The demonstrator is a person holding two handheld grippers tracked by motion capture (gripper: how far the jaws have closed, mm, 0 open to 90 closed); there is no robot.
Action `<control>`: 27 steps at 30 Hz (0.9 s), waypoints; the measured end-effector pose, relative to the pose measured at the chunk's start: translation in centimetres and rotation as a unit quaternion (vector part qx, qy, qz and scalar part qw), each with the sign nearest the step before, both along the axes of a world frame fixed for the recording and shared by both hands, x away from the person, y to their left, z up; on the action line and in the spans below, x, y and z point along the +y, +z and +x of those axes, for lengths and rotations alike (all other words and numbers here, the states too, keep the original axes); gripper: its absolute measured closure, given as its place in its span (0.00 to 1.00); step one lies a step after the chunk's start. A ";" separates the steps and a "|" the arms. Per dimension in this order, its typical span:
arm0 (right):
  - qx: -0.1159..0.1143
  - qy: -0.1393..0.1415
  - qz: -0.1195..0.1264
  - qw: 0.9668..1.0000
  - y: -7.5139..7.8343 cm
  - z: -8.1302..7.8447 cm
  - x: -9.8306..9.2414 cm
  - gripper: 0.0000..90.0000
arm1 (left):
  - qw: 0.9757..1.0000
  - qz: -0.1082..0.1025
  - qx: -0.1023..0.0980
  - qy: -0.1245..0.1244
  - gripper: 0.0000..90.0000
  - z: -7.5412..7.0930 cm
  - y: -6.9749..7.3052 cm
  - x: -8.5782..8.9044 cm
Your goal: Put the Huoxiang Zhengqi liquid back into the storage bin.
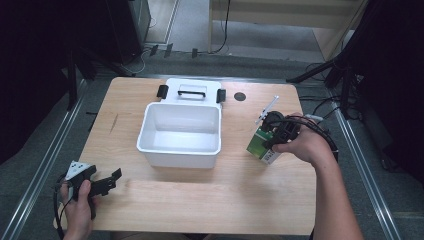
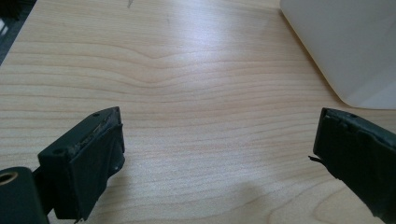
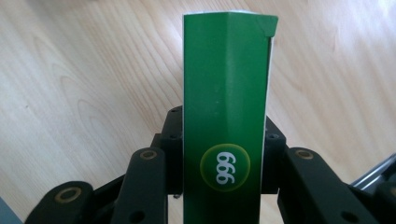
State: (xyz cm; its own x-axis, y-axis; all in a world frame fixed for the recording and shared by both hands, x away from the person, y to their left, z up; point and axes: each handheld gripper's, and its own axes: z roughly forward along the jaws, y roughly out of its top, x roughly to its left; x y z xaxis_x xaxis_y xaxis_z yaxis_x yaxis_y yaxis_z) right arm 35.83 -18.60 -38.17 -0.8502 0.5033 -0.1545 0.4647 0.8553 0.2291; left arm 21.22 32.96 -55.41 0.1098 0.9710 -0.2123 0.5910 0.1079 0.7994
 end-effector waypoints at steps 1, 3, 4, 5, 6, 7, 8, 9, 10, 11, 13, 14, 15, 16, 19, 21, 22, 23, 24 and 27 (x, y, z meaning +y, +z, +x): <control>-0.004 0.015 -0.001 1.000 0.3 -0.1 0.2 0.72 | 1.000 -0.001 0.000 0.001 0.03 0.0 0.0 0.0; -0.012 0.037 -0.002 0.999 0.8 -0.2 0.5 0.72 | 1.000 -0.002 0.000 0.001 0.03 0.0 0.0 0.0; -0.015 0.046 0.001 0.999 1.0 -0.2 0.6 0.72 | 1.000 -0.002 0.000 0.001 0.03 0.0 0.0 0.0; -0.019 0.058 0.001 0.998 1.2 -0.3 0.7 0.72 | 1.000 -0.001 0.000 0.001 0.03 0.0 0.0 0.0; -0.021 0.080 -0.001 0.997 1.6 -0.3 0.9 0.72 | 1.000 -0.001 0.000 0.001 0.03 0.0 0.0 0.0; -0.024 0.104 -0.004 0.994 1.9 -0.4 1.0 0.72 | 1.000 -0.001 0.000 0.001 0.03 0.0 0.0 0.0; -0.028 0.124 -0.005 0.992 2.1 -0.4 1.1 0.72 | 1.000 -0.001 0.000 0.001 0.03 0.0 0.0 0.0; -0.033 0.145 -0.006 0.989 2.4 -0.5 1.2 0.72 | 1.000 -0.001 -0.001 0.001 0.03 0.0 0.0 0.0; -0.033 0.145 -0.006 0.989 2.4 -0.5 1.2 0.72 | 1.000 -0.001 -0.001 0.001 0.03 0.0 0.0 0.0; -0.039 0.159 -0.001 0.987 2.9 -0.5 1.3 0.72 | 1.000 -0.001 0.000 0.000 0.03 0.0 0.0 0.0; -0.045 0.167 0.000 0.985 3.3 -0.5 1.5 0.72 | 1.000 -0.001 0.001 0.000 0.03 0.0 0.0 0.0; -0.051 0.179 -0.004 0.982 4.0 -0.6 1.7 0.72 | 1.000 -0.001 0.001 0.001 0.03 0.0 0.0 0.0; -0.051 0.179 -0.004 0.982 4.0 -0.6 1.7 0.72 | 1.000 -0.001 0.000 0.001 0.03 0.0 0.0 0.0; -0.050 0.192 -0.010 0.980 4.7 -0.6 2.1 0.72 | 1.000 -0.001 0.000 0.001 0.03 0.0 0.0 0.0; -0.048 0.214 -0.021 0.975 5.8 -0.7 2.8 0.72 | 1.000 -0.001 -0.001 0.002 0.03 0.0 0.0 0.0; -0.050 0.217 -0.027 0.974 6.5 -0.7 3.4 0.72 | 1.000 -0.001 -0.001 0.001 0.03 0.0 0.0 0.0; -0.050 0.217 -0.027 0.974 6.5 -0.7 3.4 0.72 | 1.000 -0.001 0.000 0.002 0.03 0.0 0.0 0.0; -0.054 0.220 -0.029 0.974 7.1 -0.6 3.8 0.72 | 1.000 -0.002 -0.001 0.002 0.03 0.0 0.0 0.0; -0.054 0.220 -0.029 0.974 7.1 -0.6 3.8 0.72 | 1.000 -0.002 0.000 0.001 0.03 0.0 0.0 0.0; -0.058 0.229 -0.027 0.971 8.7 -0.3 4.9 0.72 | 1.000 -0.002 0.001 0.000 0.03 0.0 0.0 0.0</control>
